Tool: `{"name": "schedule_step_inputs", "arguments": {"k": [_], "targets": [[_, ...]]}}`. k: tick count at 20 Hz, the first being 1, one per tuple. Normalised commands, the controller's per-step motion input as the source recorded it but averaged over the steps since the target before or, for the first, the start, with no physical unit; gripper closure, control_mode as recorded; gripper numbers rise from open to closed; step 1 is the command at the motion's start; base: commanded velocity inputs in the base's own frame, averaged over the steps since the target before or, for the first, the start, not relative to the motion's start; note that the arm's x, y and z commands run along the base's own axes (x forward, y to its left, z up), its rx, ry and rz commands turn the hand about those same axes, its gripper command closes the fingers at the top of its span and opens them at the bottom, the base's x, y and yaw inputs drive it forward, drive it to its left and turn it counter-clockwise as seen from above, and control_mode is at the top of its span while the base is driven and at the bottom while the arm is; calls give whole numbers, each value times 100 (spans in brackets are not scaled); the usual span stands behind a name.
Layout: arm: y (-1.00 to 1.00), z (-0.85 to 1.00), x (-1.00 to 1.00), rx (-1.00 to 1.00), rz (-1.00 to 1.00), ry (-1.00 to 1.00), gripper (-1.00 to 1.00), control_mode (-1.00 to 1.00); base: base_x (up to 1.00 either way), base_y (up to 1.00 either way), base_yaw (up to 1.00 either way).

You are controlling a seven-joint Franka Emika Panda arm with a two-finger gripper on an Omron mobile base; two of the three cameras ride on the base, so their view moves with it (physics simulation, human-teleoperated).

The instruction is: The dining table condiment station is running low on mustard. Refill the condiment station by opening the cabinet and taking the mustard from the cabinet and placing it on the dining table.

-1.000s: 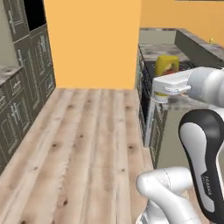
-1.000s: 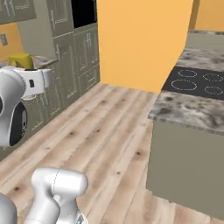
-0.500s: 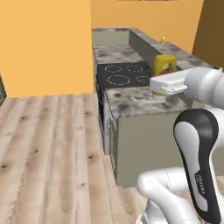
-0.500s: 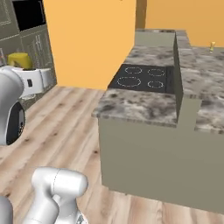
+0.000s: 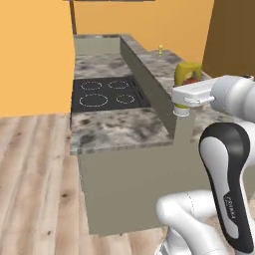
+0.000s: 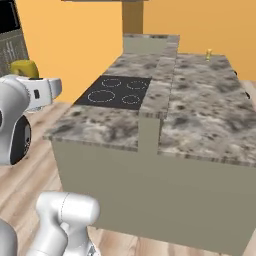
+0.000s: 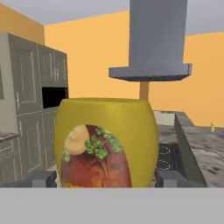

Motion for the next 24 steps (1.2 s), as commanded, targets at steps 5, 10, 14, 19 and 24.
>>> {"name": "schedule_step_inputs", "arguments": {"k": [5,10,14,19,24], "targets": [[0,0,0,0,0,0,100,100,44,-100,-6],[0,0,0,0,0,0,100,100,47,-100,-6],[0,0,0,0,0,0,100,100,51,-100,-5],[0,0,0,0,0,0,100,100,52,-100,-3],[0,0,0,0,0,0,100,100,55,-100,-1]]}}
